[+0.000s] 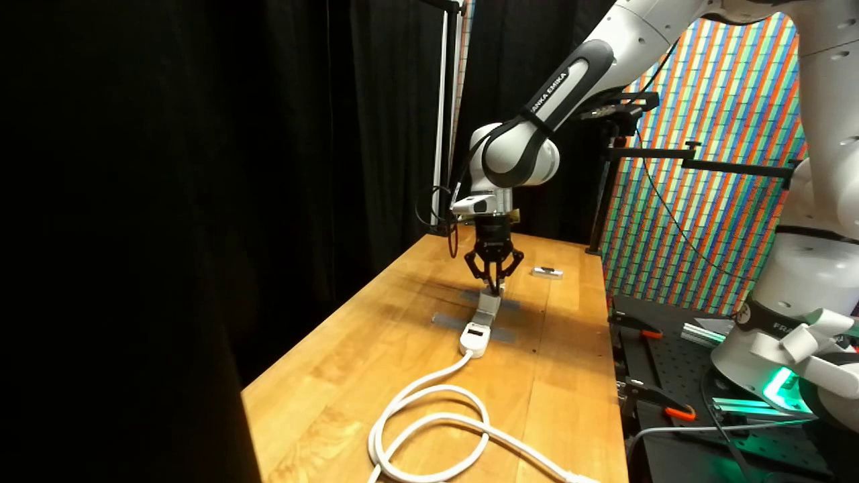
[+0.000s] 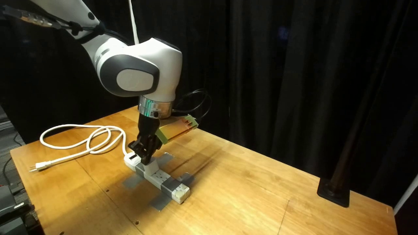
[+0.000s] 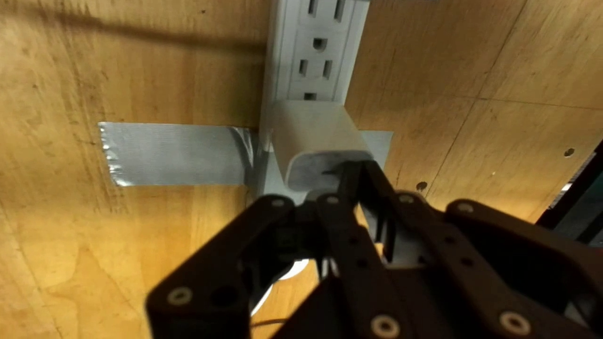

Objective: Pick up the charger head and put it on the adapter

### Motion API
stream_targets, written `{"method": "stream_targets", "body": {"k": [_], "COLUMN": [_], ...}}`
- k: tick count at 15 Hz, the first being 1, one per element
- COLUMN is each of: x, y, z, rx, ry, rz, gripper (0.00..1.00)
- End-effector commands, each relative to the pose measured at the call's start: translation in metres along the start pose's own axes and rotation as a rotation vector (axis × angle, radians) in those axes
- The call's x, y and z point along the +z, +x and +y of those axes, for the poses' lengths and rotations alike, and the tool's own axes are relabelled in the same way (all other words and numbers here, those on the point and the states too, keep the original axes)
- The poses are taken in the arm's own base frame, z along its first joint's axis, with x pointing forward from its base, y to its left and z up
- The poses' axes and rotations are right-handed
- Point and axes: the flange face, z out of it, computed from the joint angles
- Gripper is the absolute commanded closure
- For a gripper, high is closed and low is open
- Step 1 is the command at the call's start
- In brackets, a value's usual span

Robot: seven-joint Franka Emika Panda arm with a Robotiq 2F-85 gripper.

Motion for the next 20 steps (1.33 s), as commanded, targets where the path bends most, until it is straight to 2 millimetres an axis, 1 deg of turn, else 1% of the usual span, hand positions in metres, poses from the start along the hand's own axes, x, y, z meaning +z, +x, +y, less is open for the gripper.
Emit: {"method": "stream_targets", "body": {"k": [1,3,4,5,6,7,8,9,10,11,12,15,18,20], "x": [0.043,0.041,0.034,0.028,0.018,0.011,-0.002,-0.006,-0.014,-0.025,-0.033,-0.063,-0.088,-0.096], "y": [0.0,-0.002,-0.003,-0.003,-0.003,-0.003,-0.001,-0.001,0.0,0.0,0.0,-0.005,-0.019,-0.032], "z": [0.011,0.011,0.011,0.01,0.007,0.005,0.0,-0.003,-0.007,-0.012,-0.015,-0.029,-0.047,-0.059], "rx": [-0.007,0.0,0.012,0.031,0.051,0.07,0.098,0.123,0.151,0.191,0.228,0.38,0.548,0.662], "ry": [0.065,0.081,0.082,0.073,0.055,0.046,0.03,0.028,0.02,0.008,-0.003,-0.055,-0.111,-0.133], "rz": [0.037,0.038,0.029,0.017,-0.002,-0.012,-0.028,-0.034,-0.042,-0.047,-0.047,-0.05,-0.041,-0.031], "gripper": [0.92,0.93,0.68,0.67,0.66,0.6,0.52,0.45,0.37,0.3,0.2,0.01,0.0,0.0]}}
